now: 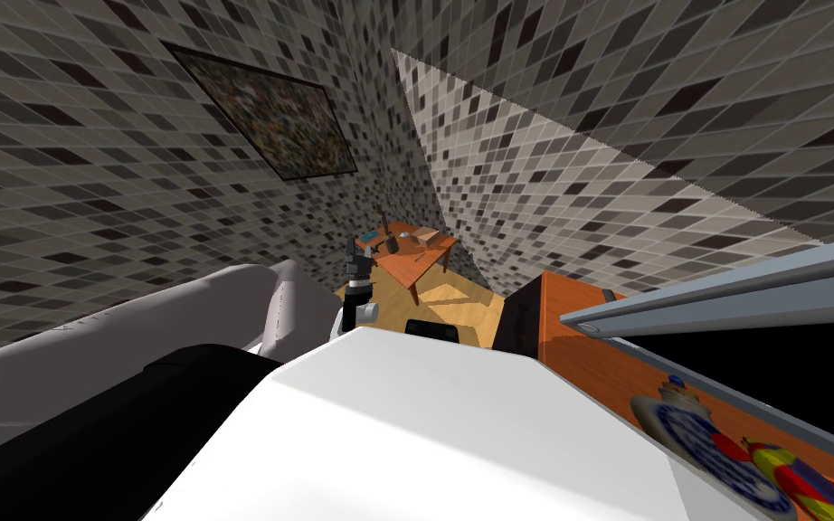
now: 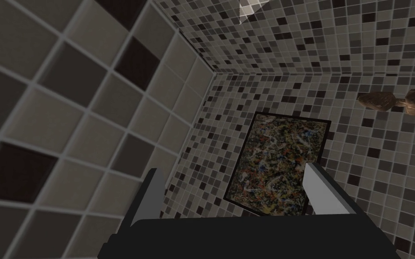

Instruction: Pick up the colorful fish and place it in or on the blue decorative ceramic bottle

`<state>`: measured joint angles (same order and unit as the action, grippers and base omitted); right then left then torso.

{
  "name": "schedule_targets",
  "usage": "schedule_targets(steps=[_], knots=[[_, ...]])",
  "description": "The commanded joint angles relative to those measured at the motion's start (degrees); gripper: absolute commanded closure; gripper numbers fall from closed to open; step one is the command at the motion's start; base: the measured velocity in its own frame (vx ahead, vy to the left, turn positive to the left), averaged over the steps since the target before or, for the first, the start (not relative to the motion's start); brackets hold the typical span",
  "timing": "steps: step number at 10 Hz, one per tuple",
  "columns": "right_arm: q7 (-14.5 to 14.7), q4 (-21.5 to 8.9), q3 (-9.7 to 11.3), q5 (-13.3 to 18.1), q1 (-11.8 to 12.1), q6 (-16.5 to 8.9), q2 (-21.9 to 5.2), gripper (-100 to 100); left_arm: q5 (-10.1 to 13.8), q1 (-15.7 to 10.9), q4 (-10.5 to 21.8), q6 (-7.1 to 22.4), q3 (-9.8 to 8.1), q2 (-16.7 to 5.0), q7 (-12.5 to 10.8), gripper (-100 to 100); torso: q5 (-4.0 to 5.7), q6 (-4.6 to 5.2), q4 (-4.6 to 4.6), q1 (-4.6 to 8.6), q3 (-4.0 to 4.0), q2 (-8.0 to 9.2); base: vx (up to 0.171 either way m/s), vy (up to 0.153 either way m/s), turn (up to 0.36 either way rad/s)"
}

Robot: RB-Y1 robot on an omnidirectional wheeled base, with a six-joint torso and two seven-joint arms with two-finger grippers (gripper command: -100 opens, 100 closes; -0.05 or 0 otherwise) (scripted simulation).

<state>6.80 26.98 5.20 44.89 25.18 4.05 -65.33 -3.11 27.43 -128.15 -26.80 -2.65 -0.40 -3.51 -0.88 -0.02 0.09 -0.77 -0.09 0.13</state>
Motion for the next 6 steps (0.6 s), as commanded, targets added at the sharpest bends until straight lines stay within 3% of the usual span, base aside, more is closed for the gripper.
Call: schedule_targets(steps=[1,2,3,5,6], knots=[[-2.9,1.8,2.3,-0.6,1.0,-1.2,-0.9,-100,0.0,0.0,0.0,0.0,0.00,0.0,0.0,0,0.00,0.00,0.00,0.00,0.00,0.00,0.000,0.000,0.000],[-4.3,1.8,2.3,-0.6,1.0,-1.2,-0.9,-100,0.0,0.0,0.0,0.0,0.00,0.0,0.0,0,0.00,0.00,0.00,0.00,0.00,0.00,0.000,0.000,0.000],[-6.1,1.7,4.5,1.7,0.3,-1.0,-2.0,-100,0.0,0.0,0.0,0.0,0.00,0.0,0.0,0,0.00,0.00,0.00,0.02,0.00,0.01,0.003,0.002,-0.058],[-8.7,1.7,4.5,1.7,0.3,-1.0,-2.0,-100,0.0,0.0,0.0,0.0,0.00,0.0,0.0,0,0.00,0.00,0.00,0.01,0.00,0.01,0.001,0.002,-0.022],[-10.6,1.6,6.6,4.0,-0.5,-0.8,-3.2,-100,0.0,0.0,0.0,0.0,0.00,0.0,0.0,0,0.00,0.00,0.00,0.01,-0.01,0.01,0.002,0.004,-0.064]])
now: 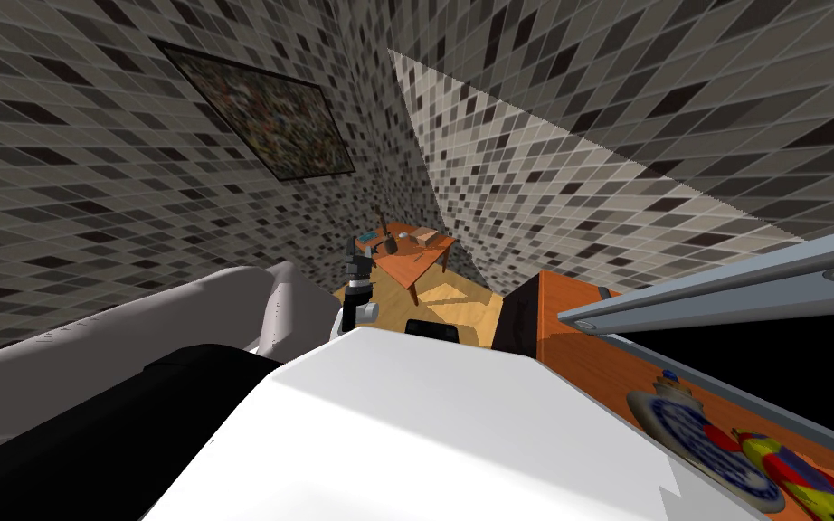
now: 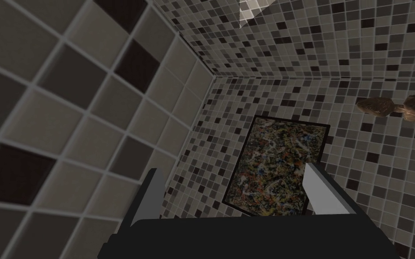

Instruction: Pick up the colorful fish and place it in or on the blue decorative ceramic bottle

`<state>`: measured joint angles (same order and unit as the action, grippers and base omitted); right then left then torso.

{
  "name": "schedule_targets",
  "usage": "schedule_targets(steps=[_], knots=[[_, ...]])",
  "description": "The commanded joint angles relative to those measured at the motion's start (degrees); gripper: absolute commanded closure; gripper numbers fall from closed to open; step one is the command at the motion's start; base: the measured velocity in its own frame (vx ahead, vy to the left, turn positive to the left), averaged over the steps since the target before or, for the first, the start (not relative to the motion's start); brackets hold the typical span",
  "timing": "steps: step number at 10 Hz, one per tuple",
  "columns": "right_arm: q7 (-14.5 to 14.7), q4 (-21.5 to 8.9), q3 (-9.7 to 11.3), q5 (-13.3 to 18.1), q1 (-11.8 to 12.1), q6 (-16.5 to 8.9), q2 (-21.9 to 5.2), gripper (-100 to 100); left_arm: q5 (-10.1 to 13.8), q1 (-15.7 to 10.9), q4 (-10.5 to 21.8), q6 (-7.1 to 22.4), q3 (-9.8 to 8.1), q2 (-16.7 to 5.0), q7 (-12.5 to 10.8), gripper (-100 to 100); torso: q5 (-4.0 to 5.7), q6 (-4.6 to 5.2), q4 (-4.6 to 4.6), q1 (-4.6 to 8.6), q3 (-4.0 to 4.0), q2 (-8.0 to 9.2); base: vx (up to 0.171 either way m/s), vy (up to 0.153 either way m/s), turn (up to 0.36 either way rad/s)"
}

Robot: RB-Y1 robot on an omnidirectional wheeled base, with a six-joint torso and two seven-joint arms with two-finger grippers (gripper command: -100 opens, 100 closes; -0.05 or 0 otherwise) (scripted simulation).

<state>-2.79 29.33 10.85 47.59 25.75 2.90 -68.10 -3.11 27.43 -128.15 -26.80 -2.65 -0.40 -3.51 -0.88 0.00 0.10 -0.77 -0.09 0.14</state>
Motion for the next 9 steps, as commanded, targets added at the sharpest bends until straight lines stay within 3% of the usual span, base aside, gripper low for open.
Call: schedule_targets(steps=[1,3,4,9], knots=[[-2.9,-0.7,1.0,1.3,-1.0,0.3,-0.4,-100,0.0,0.0,0.0,0.0,0.00,0.0,0.0,0,0.00,0.00,0.00,0.00,0.00,0.00,0.002,0.006,-0.038],[-2.4,-0.8,0.7,1.2,-1.0,0.4,-0.3,-100,0.0,0.0,0.0,0.0,0.00,0.0,0.0,0,0.01,-0.03,0.00,0.01,0.01,-0.01,0.000,0.000,0.000],[-2.6,-0.8,0.8,1.3,-1.0,0.4,-0.3,0,0.0,0.0,0.0,0.0,0.00,0.0,0.0,0,0.01,-0.02,0.00,0.02,0.00,-0.01,0.000,0.000,0.000],[-2.6,-0.8,0.8,1.3,-1.0,0.4,-0.3,0,0.0,0.0,0.0,0.0,0.00,0.0,0.0,0,0.01,-0.02,0.00,0.02,0.00,0.00,0.000,0.000,0.000]])
